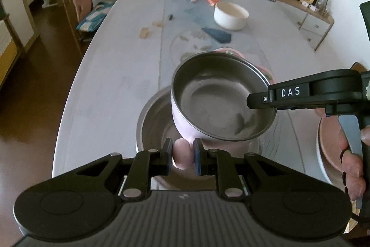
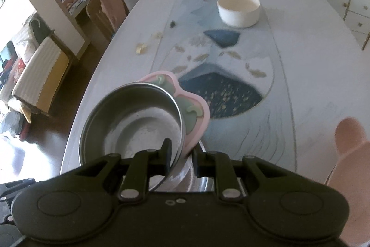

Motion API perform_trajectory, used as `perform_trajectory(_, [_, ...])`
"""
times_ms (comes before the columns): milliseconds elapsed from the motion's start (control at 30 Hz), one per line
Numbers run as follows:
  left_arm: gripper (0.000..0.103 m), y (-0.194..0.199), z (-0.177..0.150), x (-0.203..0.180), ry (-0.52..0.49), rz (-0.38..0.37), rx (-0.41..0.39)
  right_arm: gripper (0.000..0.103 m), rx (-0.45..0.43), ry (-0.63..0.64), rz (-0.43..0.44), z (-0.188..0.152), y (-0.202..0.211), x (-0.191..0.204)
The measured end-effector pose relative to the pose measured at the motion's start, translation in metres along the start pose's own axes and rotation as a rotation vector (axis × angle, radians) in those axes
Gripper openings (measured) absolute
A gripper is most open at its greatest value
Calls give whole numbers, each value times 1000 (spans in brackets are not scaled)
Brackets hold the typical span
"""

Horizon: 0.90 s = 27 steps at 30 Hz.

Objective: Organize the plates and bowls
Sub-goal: 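Carry the pink pot with both tools over the steel bowl on the stack, then lower the pink pot into the steel bowl and open both tools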

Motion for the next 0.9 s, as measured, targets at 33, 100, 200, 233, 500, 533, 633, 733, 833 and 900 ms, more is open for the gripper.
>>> perform_trajectory(33, [17,-1,-3,1,0,2,7,19,9,-5,5,-4,-3,0])
perform_trajectory(100, [17,-3,-9,3,3,7,18,19,19,-10,13,-12,-6,0])
perform_trajectory(200, [18,-6,-15,5,11,11,36,19,23,-2,24,-21,-11,1])
perform_trajectory(233, [18,-8,-17,6,10,13,41,19,22,5,28,-23,-12,1])
perform_trajectory(500, [18,-14,-20,4,-17,37,56,19,29,2,54,-32,-25,-1])
perform_trajectory(533, [18,-14,-21,5,-20,36,59,19,26,6,55,-32,-26,-1])
perform_trajectory(633, [18,-18,-22,5,-24,28,80,19,36,0,52,-34,-28,-2])
perform_trajectory(733, [18,-24,-24,7,-17,21,104,20,55,-21,54,-36,-34,-7])
perform_trajectory(833, [18,-27,-24,8,-18,23,107,20,73,-22,49,-41,-39,-8])
perform_trajectory(900, [18,-28,-24,8,-21,22,105,21,67,-14,49,-43,-39,-7])
Point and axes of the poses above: each gripper's, at about its wrist camera, not at the fingertips, and y roughly against the way its jaws point, x to its left, z to its top, the point moved 1 cm from there along -y, roughly the way its jaws point, and after that the axes turned 7 degrees about z, right-handed, at the moved point
